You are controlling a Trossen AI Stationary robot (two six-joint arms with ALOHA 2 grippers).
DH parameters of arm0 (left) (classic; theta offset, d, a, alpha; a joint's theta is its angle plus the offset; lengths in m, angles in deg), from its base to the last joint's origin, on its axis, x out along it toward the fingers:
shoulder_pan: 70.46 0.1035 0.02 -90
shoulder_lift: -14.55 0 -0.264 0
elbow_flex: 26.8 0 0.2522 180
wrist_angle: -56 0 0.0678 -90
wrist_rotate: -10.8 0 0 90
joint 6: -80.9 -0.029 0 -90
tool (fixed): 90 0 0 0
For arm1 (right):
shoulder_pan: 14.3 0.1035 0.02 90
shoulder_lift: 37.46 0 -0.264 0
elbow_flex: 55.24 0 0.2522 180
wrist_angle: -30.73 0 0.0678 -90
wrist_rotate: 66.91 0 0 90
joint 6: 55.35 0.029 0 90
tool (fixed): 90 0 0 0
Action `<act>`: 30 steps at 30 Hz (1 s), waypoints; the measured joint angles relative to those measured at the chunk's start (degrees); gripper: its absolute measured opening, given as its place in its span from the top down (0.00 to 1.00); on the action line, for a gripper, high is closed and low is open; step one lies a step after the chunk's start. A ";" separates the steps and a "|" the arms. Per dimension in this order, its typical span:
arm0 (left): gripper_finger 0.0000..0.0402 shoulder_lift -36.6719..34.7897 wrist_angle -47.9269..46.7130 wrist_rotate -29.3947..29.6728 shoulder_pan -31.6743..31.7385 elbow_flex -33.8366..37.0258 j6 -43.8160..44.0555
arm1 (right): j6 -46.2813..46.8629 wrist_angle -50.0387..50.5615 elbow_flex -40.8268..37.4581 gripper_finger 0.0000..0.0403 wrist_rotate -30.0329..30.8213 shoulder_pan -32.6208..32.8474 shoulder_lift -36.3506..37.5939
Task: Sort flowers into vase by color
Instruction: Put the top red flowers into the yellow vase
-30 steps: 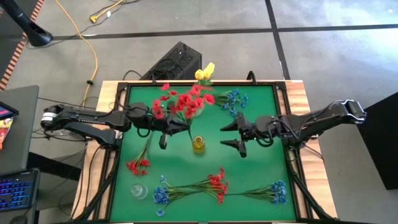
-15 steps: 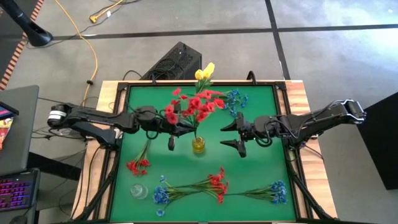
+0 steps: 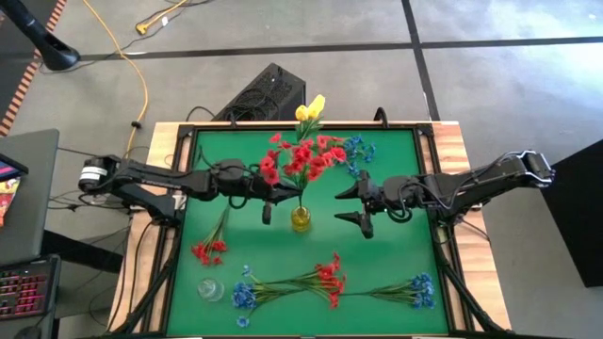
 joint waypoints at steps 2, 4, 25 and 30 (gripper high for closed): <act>1.00 1.24 0.24 -0.02 0.00 0.00 0.42 | -0.04 0.00 0.00 0.26 0.00 0.00 0.00; 1.00 2.79 -0.16 -0.05 0.00 0.04 1.29 | -0.07 0.04 0.00 0.26 0.00 0.00 0.00; 1.00 8.41 -0.31 -3.36 -0.23 0.04 3.23 | -0.01 0.48 0.00 0.26 -0.01 0.02 -0.02; 0.99 8.39 -1.09 -5.11 -0.22 0.04 3.23 | 0.02 0.39 0.00 0.26 -0.02 0.02 -0.02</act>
